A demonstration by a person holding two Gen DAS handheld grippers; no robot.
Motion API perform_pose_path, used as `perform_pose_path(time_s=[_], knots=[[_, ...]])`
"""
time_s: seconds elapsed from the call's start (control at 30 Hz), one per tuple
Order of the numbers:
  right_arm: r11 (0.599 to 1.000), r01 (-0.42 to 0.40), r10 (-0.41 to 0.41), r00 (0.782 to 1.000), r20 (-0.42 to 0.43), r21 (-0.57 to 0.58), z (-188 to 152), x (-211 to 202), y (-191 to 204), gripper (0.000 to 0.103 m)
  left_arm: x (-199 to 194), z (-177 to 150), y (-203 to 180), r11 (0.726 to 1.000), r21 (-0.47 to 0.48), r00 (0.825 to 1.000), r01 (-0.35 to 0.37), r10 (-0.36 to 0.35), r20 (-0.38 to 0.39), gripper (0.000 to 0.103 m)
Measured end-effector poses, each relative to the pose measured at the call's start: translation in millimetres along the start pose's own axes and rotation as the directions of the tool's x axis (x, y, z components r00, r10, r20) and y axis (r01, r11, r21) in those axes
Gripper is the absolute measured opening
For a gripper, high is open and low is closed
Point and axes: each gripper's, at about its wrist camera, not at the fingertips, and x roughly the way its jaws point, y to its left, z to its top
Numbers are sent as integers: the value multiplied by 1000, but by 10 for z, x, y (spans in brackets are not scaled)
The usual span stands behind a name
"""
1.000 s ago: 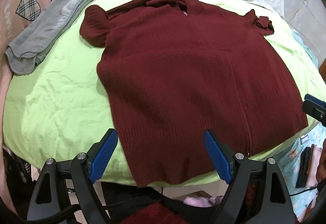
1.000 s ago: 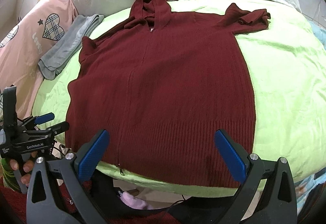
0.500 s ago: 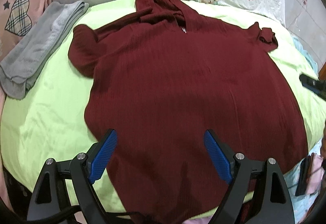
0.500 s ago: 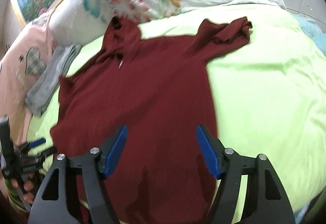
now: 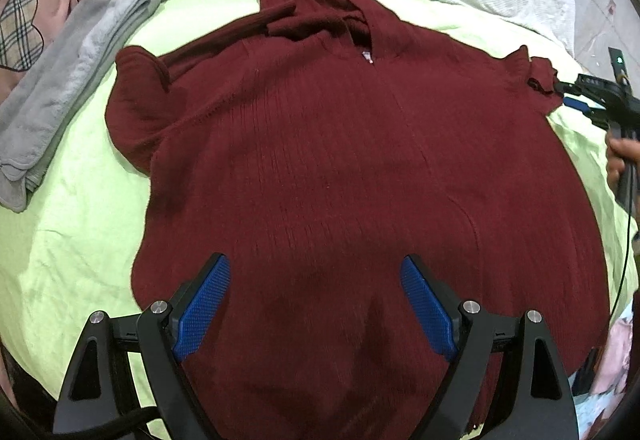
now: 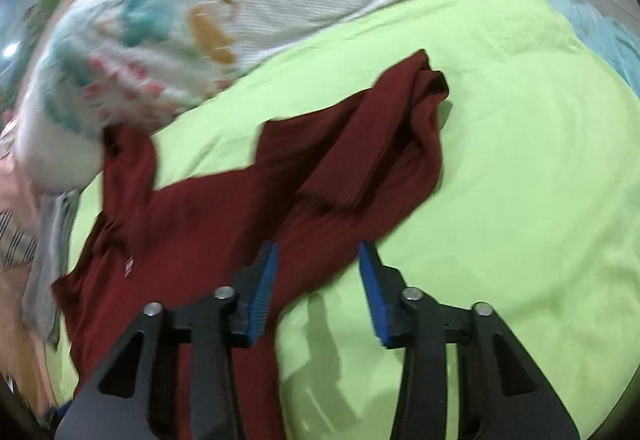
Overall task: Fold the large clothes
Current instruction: 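Grasp the sleeve cuff with the right tool and fold it across the sweater body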
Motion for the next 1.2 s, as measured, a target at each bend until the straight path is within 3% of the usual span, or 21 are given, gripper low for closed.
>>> perform_pose_path(time_s=[0.13, 0.23, 0.4, 0.53, 0.63, 0.8, 0.9, 1.0, 1.07, 1.2], knots=[[1000, 3, -3, 1000, -17, 21, 182, 244, -88, 34, 101, 47, 0, 1000, 6, 1000, -14, 14, -13, 88], [999, 18, -17, 999, -30, 33, 234, 341, -120, 5, 152, 67, -7, 999, 18, 1000, -31, 31, -5, 88], [1000, -8, 8, 1000, 12, -21, 219, 123, 64, 4, 176, 63, -4, 1000, 12, 1000, -18, 18, 0, 88], [988, -110, 111, 994, 8, -104, 85, -272, 487, 4, 154, 25, 10, 1000, 4, 1000, 7, -7, -3, 88], [958, -218, 215, 976, -35, -186, -71, -496, 962, 4, 113, 2, 53, 1000, -8, 1000, 25, -25, 9, 88], [863, -426, 382, 902, -202, -271, -469, -425, 1957, 4, 17, -31, 175, 998, -43, 998, 52, -51, 23, 88], [809, -522, 444, 844, -301, -270, -729, -155, 2509, 4, -63, -52, 297, 996, -69, 998, 59, -56, 39, 88], [760, -612, 505, 767, -395, -217, -957, 179, 2986, 4, -131, -63, 419, 995, -82, 998, 50, -46, 50, 88], [738, -647, 522, 728, -445, -191, -1103, 376, 3242, 4, -166, -65, 500, 995, -86, 998, 41, -36, 57, 88], [725, -671, 527, 685, -503, -154, -1305, 682, 3544, 4, -184, -26, 622, 995, -98, 997, 23, -17, 69, 88]])
